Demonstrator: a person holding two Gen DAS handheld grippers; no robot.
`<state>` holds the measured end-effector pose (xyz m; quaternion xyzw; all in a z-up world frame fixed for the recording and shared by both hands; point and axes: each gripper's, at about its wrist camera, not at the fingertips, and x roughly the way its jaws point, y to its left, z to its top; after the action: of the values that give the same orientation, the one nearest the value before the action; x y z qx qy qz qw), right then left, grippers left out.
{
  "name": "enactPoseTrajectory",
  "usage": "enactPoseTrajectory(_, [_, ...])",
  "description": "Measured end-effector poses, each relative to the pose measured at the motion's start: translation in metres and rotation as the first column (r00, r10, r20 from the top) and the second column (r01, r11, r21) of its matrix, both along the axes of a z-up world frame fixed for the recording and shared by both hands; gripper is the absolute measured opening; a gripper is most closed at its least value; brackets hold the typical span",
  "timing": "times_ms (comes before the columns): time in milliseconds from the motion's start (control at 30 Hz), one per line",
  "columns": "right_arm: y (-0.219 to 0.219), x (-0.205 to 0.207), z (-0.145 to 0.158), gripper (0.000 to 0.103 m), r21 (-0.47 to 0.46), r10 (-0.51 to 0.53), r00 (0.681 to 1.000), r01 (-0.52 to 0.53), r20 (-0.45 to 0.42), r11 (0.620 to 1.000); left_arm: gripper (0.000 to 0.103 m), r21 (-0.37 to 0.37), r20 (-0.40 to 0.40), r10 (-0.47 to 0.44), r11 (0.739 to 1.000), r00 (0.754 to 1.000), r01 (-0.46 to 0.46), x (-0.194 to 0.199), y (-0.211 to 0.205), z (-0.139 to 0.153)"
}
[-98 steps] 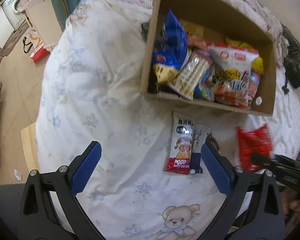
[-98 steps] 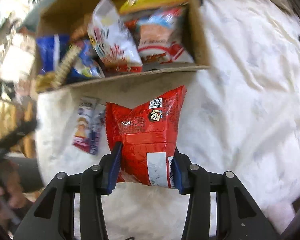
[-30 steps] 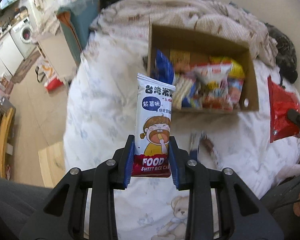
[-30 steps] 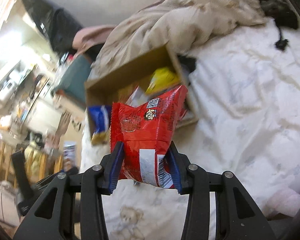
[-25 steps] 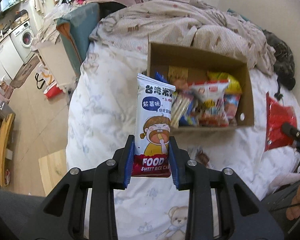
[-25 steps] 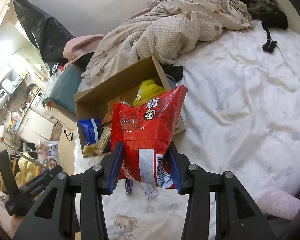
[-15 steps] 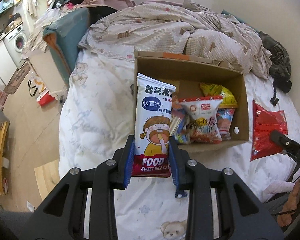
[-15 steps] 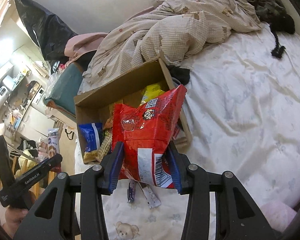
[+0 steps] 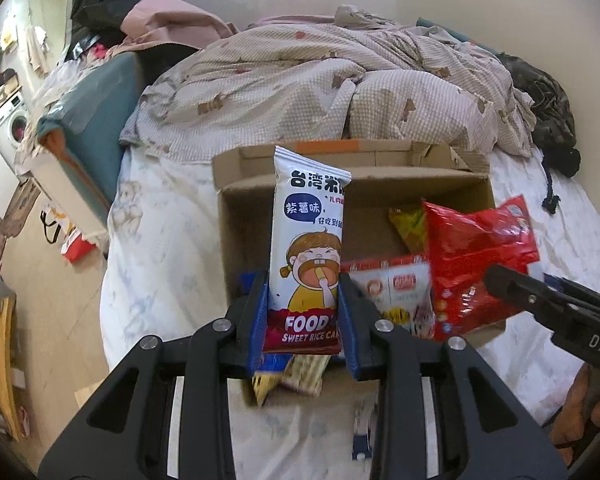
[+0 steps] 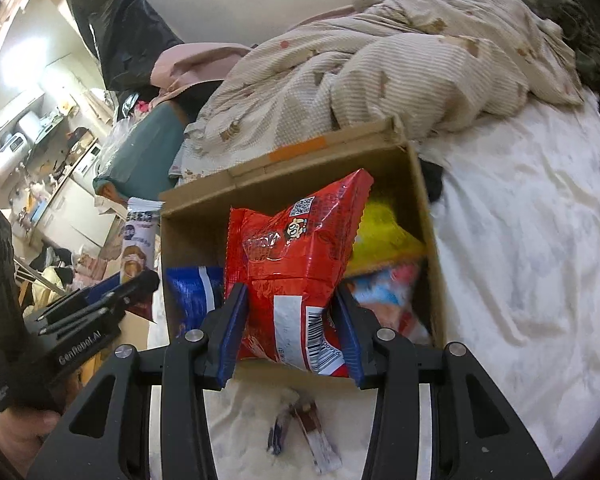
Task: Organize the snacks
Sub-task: 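Carry the rice cake packet and red bag over the box with both tools, then open both tools to drop the rice cake packet and red bag into the box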
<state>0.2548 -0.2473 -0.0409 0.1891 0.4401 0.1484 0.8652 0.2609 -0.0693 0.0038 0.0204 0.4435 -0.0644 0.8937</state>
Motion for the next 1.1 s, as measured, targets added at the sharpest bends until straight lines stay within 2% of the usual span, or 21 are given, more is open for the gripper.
enactPoseTrajectory(100, [0.003,0.022,-0.003,0.045,0.053,0.012,0.999,-0.009,-0.051,0.999,0.028,-0.030,-0.007,0.010,0.999,1.000,-0.011,0.012,0.002,0.001])
enactPoseTrajectory(233, [0.009,0.050,-0.006,0.045,0.078,0.034,0.993,-0.025,-0.115,0.997,0.028,-0.030,-0.043,0.018,0.999,0.999,-0.020,0.028,0.004,-0.006])
enactPoseTrajectory(367, [0.013,0.063,-0.011,0.045,0.083,0.040,0.992,-0.029,-0.121,0.996,0.028,-0.068,-0.098,0.043,0.996,0.994,-0.050,0.039,0.013,-0.021])
enactPoseTrajectory(500, [0.014,0.065,-0.017,0.045,0.111,0.056,0.992,-0.044,-0.112,0.993,0.028,-0.070,-0.094,0.047,0.996,0.994,-0.053,0.041,0.014,-0.027])
enactPoseTrajectory(633, [0.014,0.065,-0.020,0.050,0.138,0.060,0.994,-0.047,-0.093,0.989,0.029,-0.074,-0.087,0.029,0.997,0.996,-0.036,0.039,0.012,-0.027])
enactPoseTrajectory(667, [0.014,0.067,-0.020,0.056,0.165,0.064,0.994,-0.048,-0.092,0.985,0.031,-0.077,-0.088,0.022,0.997,0.996,-0.029,0.039,0.011,-0.027])
enactPoseTrajectory(733, [0.011,0.066,-0.017,0.064,0.187,0.058,0.996,-0.044,-0.072,0.981,0.042,-0.088,-0.087,0.027,0.996,0.996,-0.035,0.039,0.012,-0.024])
enactPoseTrajectory(867, [0.002,0.061,-0.006,0.077,0.185,0.021,1.000,-0.018,-0.013,0.983,0.072,-0.116,-0.043,0.060,0.991,0.997,-0.064,0.034,0.017,-0.013])
enactPoseTrajectory(900, [0.000,0.061,-0.005,0.077,0.186,0.016,1.000,-0.014,-0.013,0.983,0.078,-0.111,-0.030,0.062,0.992,0.998,-0.065,0.033,0.017,-0.011])
enactPoseTrajectory(1000, [-0.007,0.061,-0.008,0.077,0.198,-0.001,1.000,0.006,-0.028,0.980,0.081,-0.093,-0.002,0.060,0.994,0.998,-0.060,0.030,0.016,-0.007])
enactPoseTrajectory(1100, [-0.010,0.060,-0.011,0.077,0.201,-0.012,0.999,0.020,-0.043,0.979,0.081,-0.084,-0.009,0.056,0.995,0.998,-0.057,0.029,0.015,-0.009])
